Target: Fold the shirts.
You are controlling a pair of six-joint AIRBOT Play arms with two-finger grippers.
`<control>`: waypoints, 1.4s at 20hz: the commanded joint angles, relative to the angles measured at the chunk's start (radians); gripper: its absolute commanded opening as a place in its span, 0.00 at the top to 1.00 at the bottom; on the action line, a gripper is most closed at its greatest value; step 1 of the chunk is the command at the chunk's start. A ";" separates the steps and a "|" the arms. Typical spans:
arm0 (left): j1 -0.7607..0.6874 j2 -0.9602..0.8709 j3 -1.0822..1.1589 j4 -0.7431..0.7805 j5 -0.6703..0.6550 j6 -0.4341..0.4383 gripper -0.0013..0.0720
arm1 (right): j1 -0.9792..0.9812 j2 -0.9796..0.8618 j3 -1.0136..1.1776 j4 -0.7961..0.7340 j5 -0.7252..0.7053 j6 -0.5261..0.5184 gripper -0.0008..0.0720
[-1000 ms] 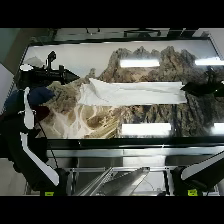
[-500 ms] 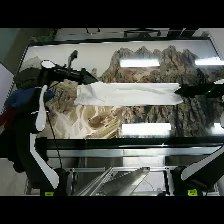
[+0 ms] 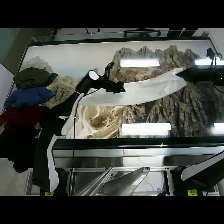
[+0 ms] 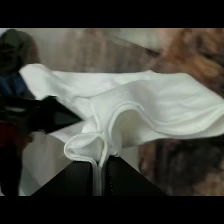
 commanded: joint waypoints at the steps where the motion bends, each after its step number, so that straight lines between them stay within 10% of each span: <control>1: -0.069 -0.103 0.100 0.018 0.080 -0.101 0.98 | 0.037 0.074 0.010 0.140 0.082 0.016 0.96; 9: -0.068 -0.115 0.070 -0.221 0.141 -0.034 0.98 | 0.105 0.108 0.010 0.140 0.087 0.042 0.96; 17: 0.219 0.301 0.013 -0.314 -0.405 -0.028 0.98 | 0.337 0.112 0.007 0.231 -0.059 0.072 0.96; 28: 0.637 0.597 0.014 -0.320 -0.609 0.096 0.98 | 1.235 -0.212 0.023 0.251 -1.356 0.003 0.91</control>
